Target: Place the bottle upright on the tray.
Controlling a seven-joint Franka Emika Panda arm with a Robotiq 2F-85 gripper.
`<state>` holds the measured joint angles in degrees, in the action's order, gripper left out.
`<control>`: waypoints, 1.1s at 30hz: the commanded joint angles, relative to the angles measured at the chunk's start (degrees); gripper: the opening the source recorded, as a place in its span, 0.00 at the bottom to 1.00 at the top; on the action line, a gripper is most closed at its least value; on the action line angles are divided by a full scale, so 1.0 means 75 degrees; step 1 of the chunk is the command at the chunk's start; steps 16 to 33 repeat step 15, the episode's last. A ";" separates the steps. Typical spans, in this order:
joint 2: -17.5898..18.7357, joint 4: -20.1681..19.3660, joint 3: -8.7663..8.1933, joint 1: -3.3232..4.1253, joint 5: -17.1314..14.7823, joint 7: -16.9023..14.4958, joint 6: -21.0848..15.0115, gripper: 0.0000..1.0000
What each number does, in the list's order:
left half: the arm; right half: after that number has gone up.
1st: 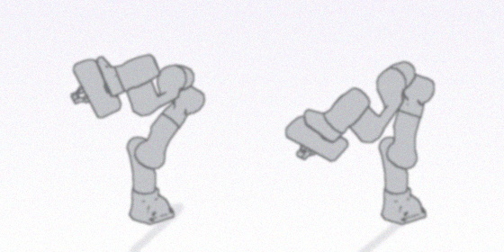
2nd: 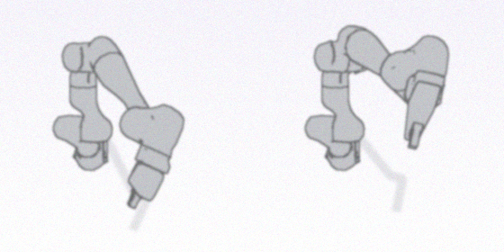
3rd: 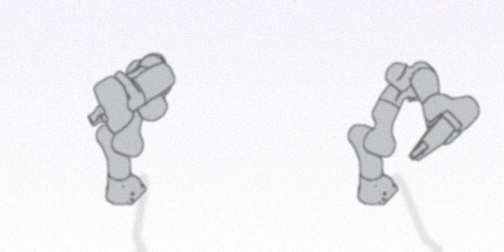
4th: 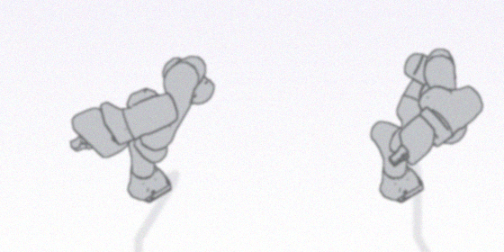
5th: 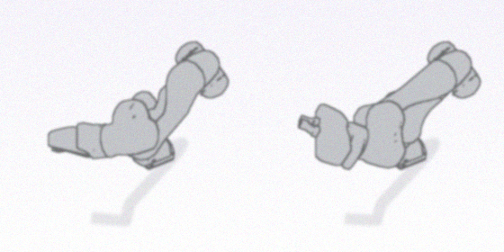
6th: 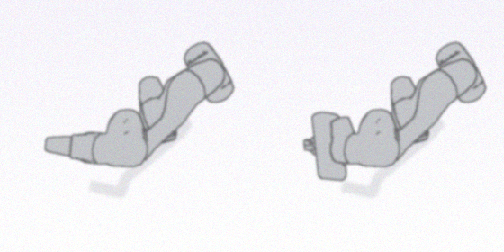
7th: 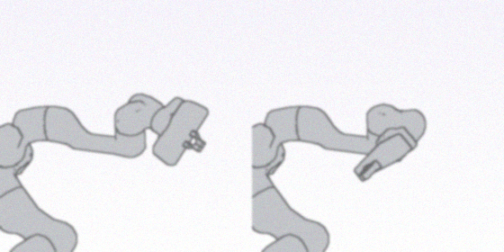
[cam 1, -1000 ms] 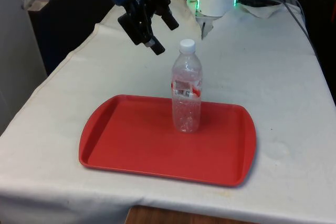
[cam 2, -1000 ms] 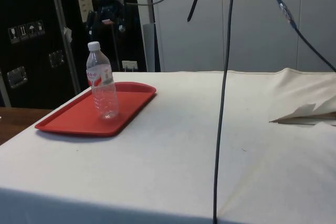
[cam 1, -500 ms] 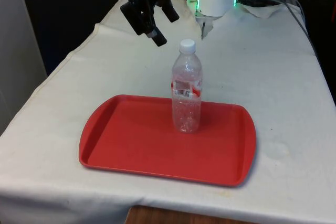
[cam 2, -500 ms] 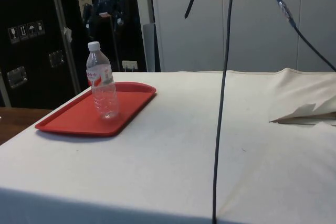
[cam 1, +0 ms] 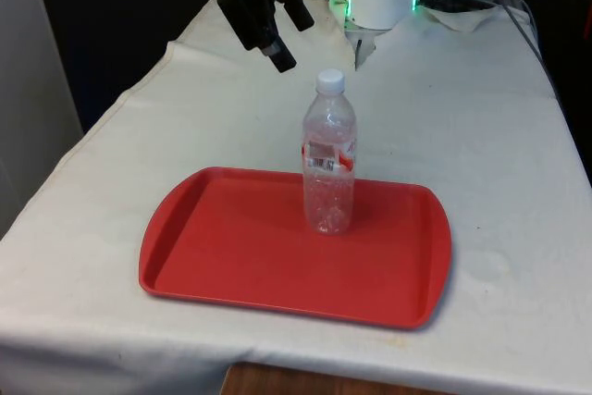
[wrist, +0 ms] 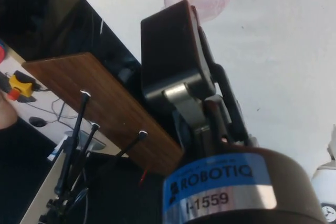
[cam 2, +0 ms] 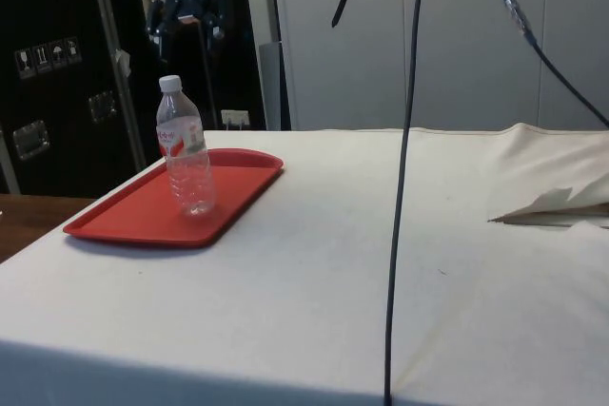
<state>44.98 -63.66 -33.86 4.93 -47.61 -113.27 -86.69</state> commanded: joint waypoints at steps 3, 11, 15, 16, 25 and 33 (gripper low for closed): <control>-0.0023 0.0061 -0.0038 0.0046 0.0168 -0.0038 0.0031 1.00; -0.0046 0.0160 -0.0038 0.0122 0.0443 -0.0061 0.0023 1.00; -0.0046 0.0176 -0.0031 0.0138 0.0504 -0.0061 0.0015 1.00; -0.0046 0.0176 -0.0031 0.0138 0.0504 -0.0061 0.0015 1.00; -0.0046 0.0176 -0.0031 0.0138 0.0504 -0.0061 0.0015 1.00; -0.0046 0.0176 -0.0031 0.0138 0.0504 -0.0061 0.0015 1.00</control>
